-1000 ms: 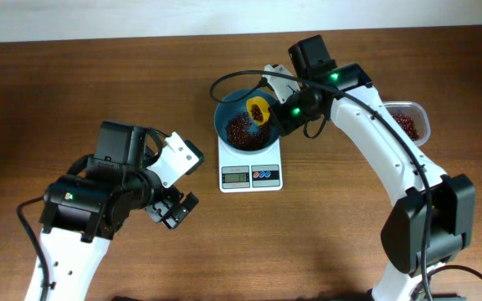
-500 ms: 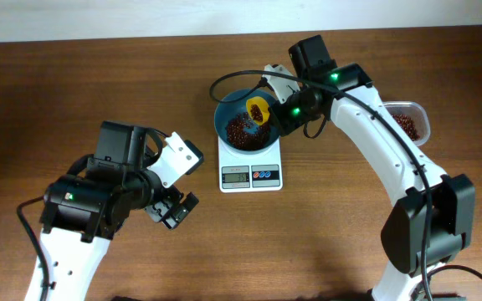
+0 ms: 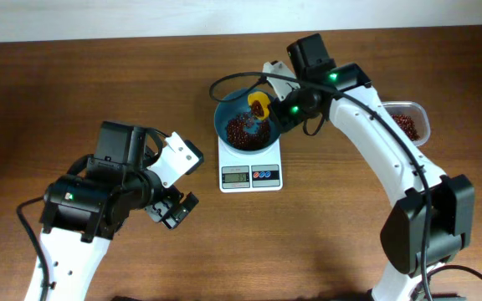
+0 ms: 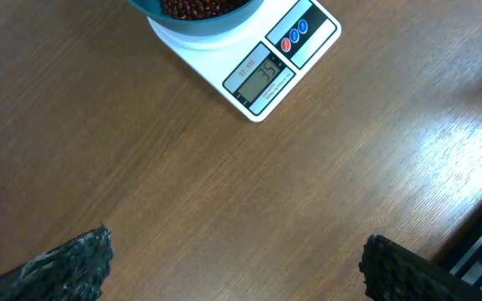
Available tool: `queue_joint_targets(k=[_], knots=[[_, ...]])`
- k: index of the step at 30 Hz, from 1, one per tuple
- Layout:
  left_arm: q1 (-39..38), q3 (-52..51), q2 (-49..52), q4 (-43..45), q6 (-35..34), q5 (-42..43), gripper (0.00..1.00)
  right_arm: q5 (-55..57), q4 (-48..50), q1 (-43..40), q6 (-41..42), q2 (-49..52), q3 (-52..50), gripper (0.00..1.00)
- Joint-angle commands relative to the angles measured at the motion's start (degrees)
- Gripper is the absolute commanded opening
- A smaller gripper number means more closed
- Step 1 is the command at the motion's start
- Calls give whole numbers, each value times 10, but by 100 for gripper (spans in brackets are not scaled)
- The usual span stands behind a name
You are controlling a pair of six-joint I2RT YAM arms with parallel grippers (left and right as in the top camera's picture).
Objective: Scoop item into bowl and weigh 50g on scale
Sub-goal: 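Tilt the scoop with the right gripper to pour beans into the bowl, then hold the scoop tilted over the bowl to empty remaining beans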
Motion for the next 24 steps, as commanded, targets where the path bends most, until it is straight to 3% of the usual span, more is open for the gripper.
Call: queue_joint_targets(k=[1,24], knots=[[3,10,4,1,11,0,99,32,0,22,-2,-20,27,4],[3,10,4,1,11,0,99,44,-30,35,-2,-21,30,4]])
